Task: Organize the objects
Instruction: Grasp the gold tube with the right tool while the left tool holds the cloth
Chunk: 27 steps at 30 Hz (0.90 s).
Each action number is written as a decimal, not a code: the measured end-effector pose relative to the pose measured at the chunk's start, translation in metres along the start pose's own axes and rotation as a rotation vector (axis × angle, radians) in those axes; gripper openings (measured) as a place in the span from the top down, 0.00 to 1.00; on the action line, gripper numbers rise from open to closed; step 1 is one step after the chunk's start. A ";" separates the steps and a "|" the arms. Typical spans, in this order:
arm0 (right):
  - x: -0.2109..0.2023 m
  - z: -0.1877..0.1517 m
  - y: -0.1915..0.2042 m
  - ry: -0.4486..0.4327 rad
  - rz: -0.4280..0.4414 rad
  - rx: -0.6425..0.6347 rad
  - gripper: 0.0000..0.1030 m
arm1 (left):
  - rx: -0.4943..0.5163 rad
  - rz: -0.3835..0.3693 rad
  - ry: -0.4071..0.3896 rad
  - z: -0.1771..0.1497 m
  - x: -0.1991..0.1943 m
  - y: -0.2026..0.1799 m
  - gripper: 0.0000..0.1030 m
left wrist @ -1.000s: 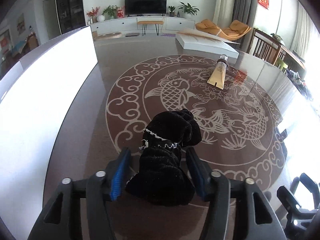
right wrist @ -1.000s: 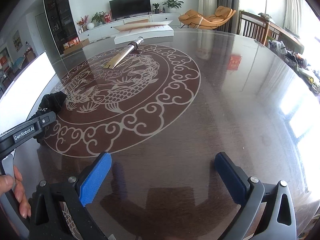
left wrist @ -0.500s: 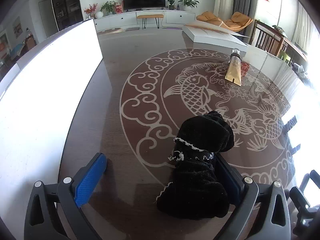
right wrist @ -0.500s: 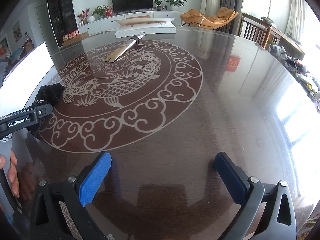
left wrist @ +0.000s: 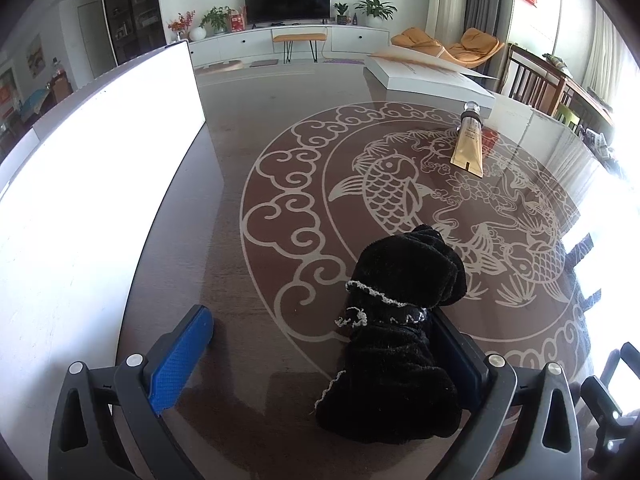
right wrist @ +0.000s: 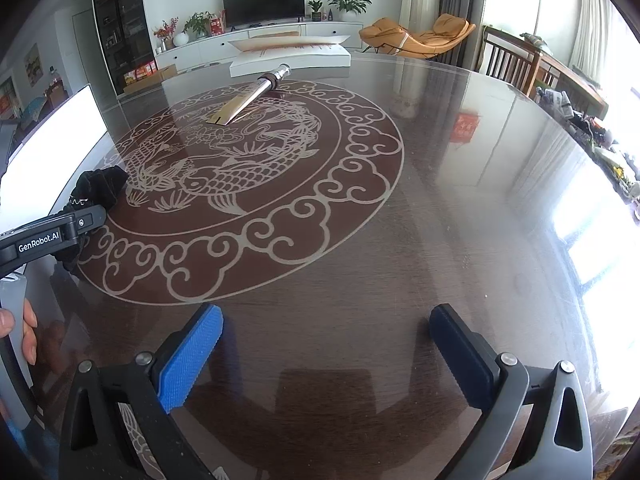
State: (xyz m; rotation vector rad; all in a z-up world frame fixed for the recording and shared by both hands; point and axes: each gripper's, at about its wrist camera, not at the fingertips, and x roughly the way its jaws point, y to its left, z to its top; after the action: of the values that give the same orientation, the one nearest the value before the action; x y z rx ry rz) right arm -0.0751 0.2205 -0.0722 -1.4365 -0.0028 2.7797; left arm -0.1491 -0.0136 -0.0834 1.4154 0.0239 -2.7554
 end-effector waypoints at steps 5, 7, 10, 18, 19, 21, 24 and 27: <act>0.002 0.003 0.000 0.007 0.008 -0.011 0.00 | -0.001 -0.001 0.000 0.000 0.000 0.000 0.00; 0.011 0.017 0.002 0.044 0.040 -0.061 0.00 | -0.001 -0.003 0.001 0.000 0.000 0.000 0.00; 0.036 0.055 0.001 0.098 0.039 -0.039 0.00 | -0.001 -0.002 0.001 0.000 0.000 0.000 0.00; 0.110 0.159 0.053 0.010 0.082 0.005 0.01 | -0.001 -0.003 0.001 0.000 0.000 0.000 0.00; 0.120 0.172 0.061 0.011 0.076 0.004 0.02 | -0.002 -0.003 0.001 0.000 0.000 0.000 0.00; 0.139 0.198 0.078 0.028 0.035 -0.015 0.04 | -0.002 -0.003 0.001 0.000 0.000 0.000 0.00; 0.151 0.222 0.092 0.012 0.026 -0.051 0.45 | -0.002 -0.003 0.001 0.000 0.001 0.001 0.00; 0.148 0.226 0.091 0.015 0.037 -0.048 0.74 | -0.003 -0.005 0.001 0.000 0.002 0.002 0.00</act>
State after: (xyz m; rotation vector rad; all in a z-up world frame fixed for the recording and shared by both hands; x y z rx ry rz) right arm -0.3457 0.1321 -0.0627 -1.4832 -0.0438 2.8174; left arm -0.1498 -0.0153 -0.0852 1.4187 0.0312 -2.7573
